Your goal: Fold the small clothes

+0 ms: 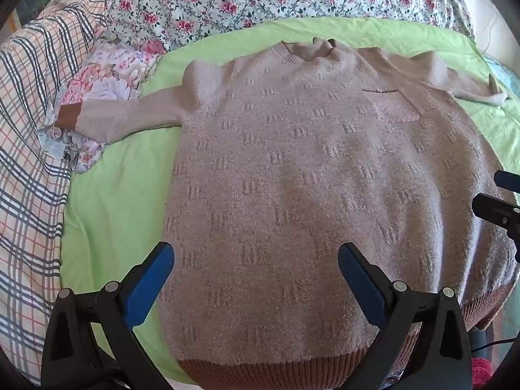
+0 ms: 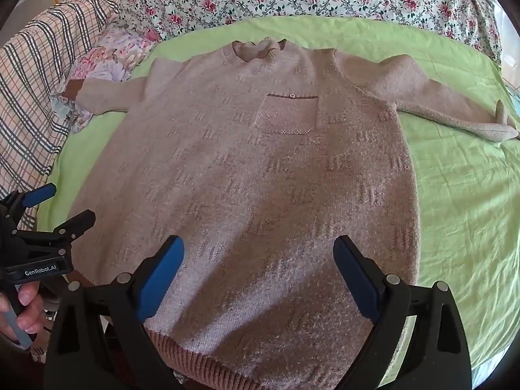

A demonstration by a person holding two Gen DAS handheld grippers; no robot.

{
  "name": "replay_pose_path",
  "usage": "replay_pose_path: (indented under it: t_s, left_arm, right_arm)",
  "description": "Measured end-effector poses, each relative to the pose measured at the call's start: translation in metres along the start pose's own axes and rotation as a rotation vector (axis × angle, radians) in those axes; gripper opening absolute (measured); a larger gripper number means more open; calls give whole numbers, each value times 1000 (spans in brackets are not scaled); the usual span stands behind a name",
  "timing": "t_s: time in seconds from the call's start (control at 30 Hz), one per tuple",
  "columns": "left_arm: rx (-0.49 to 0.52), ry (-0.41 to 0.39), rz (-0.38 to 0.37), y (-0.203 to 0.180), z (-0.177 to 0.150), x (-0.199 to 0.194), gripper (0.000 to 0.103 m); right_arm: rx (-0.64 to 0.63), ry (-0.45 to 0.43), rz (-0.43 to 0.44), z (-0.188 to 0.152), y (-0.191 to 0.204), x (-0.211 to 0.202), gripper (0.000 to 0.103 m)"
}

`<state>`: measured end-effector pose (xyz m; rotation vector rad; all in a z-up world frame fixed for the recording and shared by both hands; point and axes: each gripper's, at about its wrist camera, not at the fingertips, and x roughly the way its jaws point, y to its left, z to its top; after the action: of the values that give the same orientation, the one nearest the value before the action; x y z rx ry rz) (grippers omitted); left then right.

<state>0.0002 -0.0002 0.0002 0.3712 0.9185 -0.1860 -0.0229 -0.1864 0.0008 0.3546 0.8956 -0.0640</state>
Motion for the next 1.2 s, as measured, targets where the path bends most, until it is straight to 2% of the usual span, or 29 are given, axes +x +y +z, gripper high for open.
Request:
replay_pose_path:
  t_s: [0.67,0.93,1.2]
  left_arm:
    - [4,-8,0,-1,12,0,101]
    - [-23,-57,-45,0,8,-2,101]
    - [-12,-51,-32,0,10,-2,101]
  right_arm:
    - [4,3,0,1,-10,5,94]
    - [6,8,0,4,-13,7,94]
    - [5,8,-1,4,-12,7,94]
